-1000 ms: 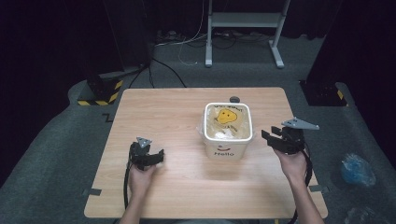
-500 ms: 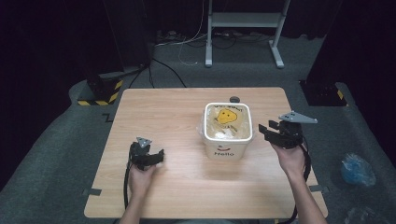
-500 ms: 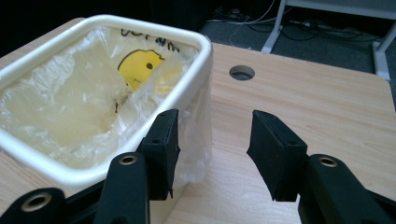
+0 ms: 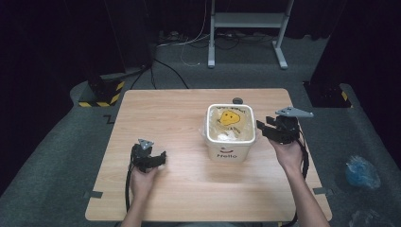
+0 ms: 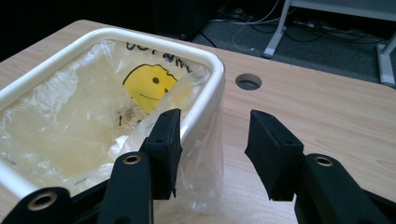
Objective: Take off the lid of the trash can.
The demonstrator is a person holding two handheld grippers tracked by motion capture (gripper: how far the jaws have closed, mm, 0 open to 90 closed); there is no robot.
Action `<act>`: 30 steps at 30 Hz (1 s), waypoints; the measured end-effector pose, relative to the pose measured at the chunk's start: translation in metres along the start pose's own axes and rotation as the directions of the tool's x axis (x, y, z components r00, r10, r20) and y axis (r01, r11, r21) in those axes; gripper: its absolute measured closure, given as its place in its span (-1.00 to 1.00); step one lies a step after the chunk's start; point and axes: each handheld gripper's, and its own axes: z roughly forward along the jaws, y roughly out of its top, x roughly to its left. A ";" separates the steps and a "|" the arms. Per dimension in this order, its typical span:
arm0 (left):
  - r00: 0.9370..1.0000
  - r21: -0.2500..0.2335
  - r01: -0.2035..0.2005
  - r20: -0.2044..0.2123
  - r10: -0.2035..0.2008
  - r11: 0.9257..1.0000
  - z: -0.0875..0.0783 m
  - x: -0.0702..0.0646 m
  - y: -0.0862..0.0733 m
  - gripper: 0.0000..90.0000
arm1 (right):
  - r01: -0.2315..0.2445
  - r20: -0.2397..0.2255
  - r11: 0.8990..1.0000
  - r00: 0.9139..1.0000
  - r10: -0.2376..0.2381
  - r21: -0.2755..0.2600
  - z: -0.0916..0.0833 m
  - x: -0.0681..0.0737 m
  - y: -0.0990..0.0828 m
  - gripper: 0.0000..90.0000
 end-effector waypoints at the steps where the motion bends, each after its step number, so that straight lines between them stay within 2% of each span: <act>1: 1.000 0.000 0.000 0.000 0.000 1.000 0.000 0.000 0.000 -0.55 | -0.003 0.001 1.000 1.000 0.003 0.000 0.001 0.001 0.001 0.21; 20: 1.000 0.000 0.000 0.000 0.000 1.000 0.000 0.000 0.000 -0.55 | 0.013 0.037 1.000 0.999 -0.014 0.018 0.018 0.001 0.017 0.30; 30: 1.000 0.000 0.000 0.000 0.000 1.000 0.000 0.000 0.000 -0.55 | 0.022 0.041 0.999 0.999 -0.024 0.030 0.028 0.000 0.024 0.33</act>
